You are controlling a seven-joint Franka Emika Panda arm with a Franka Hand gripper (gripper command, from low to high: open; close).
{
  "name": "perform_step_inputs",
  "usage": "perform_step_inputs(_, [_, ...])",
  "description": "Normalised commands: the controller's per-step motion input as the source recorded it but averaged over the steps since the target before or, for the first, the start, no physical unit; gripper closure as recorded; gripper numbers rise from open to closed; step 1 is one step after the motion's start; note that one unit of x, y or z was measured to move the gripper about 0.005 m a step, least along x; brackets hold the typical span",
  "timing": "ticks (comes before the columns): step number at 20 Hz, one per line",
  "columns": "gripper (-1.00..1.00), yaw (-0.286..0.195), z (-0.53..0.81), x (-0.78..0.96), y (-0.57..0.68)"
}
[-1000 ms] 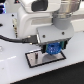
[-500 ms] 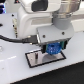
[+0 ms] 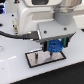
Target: Insert the blue gear onto the right peg, followed by the red gear
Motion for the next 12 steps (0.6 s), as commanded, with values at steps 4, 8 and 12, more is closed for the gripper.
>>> perform_step_inputs(4, [1.00, 0.000, -0.12, 0.15, 0.00])
perform_step_inputs(8, [1.00, 0.000, -0.25, 0.12, -0.02])
perform_step_inputs(12, [1.00, 0.000, -0.21, 0.08, -0.05])
